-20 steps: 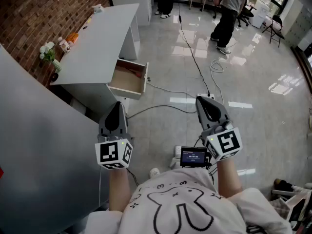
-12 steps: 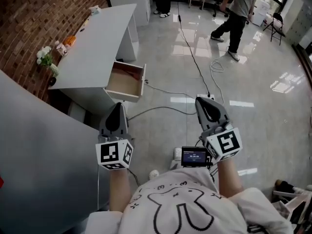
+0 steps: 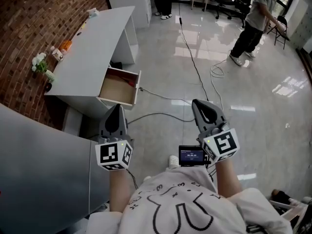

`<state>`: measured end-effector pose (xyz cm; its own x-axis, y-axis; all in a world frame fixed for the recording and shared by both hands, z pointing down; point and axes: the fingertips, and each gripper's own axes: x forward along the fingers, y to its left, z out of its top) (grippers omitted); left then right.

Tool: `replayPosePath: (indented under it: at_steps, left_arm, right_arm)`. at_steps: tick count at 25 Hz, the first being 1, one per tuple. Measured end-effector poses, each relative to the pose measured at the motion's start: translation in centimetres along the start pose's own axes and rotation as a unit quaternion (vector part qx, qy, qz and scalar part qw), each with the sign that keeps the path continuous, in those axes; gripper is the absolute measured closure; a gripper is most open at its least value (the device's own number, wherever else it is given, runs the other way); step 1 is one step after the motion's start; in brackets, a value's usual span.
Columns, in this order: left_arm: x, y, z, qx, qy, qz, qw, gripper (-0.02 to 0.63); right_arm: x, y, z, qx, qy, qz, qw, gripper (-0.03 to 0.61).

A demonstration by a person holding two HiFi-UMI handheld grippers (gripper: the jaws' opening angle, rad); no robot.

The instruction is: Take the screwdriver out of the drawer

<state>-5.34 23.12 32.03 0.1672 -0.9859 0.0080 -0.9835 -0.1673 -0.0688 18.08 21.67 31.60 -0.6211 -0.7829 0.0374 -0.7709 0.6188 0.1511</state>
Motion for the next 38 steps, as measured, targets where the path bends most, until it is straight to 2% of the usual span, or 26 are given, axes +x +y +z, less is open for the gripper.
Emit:
replayPosePath:
  at_steps: [4, 8, 15, 23, 30, 38]
  left_arm:
    - [1.7, -1.2, 0.3, -0.012, -0.008, 0.024, 0.9996, 0.601]
    - [3.0, -2.4, 0.1, -0.005, 0.0, 0.023, 0.9997, 0.601]
    - [4.7, -0.3, -1.1, -0.021, 0.013, 0.047, 0.9986, 0.601]
    - [10.7, 3.4, -2.3, -0.039, 0.017, 0.056, 0.9975, 0.601]
    - [17.2, 9.2, -3.4, -0.071, 0.02, 0.083, 0.9938, 0.601]
    - [23.1, 14.5, -6.0, -0.102, 0.037, 0.092, 0.9899, 0.601]
  right_arm:
    - [0.8, -2.3, -0.5, -0.006, -0.003, 0.031, 0.999, 0.558]
    - [2.0, -3.8, -1.1, 0.007, 0.002, 0.042, 0.999, 0.558]
    - [5.2, -3.4, -2.4, 0.007, 0.014, 0.075, 0.997, 0.558]
    - [11.6, -5.6, -3.2, 0.004, 0.027, 0.081, 0.996, 0.558]
    - [20.5, -7.5, -2.2, -0.008, 0.026, 0.087, 0.996, 0.558]
    - [28.0, -8.7, -3.8, -0.007, 0.057, 0.083, 0.995, 0.558]
